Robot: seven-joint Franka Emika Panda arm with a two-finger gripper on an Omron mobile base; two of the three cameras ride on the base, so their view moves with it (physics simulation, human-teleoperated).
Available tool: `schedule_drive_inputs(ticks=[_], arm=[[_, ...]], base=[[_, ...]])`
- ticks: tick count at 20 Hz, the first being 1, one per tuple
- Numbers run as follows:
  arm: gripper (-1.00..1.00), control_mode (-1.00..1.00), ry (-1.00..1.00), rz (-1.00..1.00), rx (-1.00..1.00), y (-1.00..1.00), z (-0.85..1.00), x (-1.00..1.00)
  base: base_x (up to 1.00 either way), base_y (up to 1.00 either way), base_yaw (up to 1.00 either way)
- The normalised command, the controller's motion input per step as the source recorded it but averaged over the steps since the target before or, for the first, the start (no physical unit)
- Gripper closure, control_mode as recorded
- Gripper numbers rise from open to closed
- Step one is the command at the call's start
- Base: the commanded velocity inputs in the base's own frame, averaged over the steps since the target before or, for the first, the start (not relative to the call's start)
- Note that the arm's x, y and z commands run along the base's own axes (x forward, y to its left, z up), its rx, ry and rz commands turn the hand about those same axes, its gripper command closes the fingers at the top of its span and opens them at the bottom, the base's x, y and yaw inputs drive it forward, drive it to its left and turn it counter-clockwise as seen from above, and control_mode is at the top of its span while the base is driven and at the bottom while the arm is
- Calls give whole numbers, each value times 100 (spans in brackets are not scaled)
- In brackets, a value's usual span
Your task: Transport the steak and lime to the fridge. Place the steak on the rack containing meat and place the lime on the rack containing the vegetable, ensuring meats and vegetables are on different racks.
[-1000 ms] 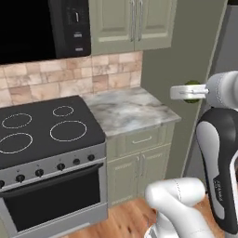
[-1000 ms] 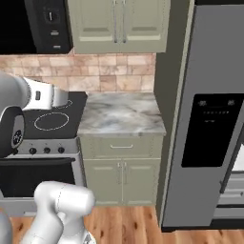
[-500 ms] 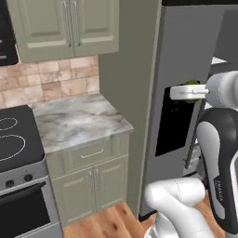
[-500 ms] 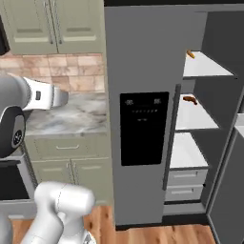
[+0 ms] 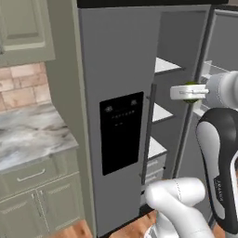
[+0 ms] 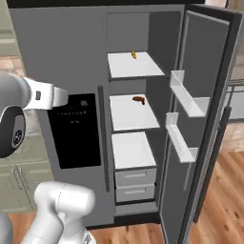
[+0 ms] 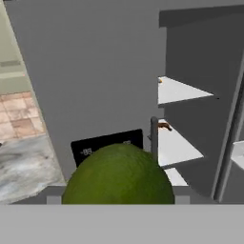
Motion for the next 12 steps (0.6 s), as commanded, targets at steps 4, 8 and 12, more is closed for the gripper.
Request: schedule_drive_inputs(ticks=[4,8,12], arm=[[100,100,0,0,0,0,0,0],[100,100,0,0,0,0,0,0],[100,100,0,0,0,0,0,0]], base=[[70,-55,-16],[100,-19,-9],[100,0,-10]])
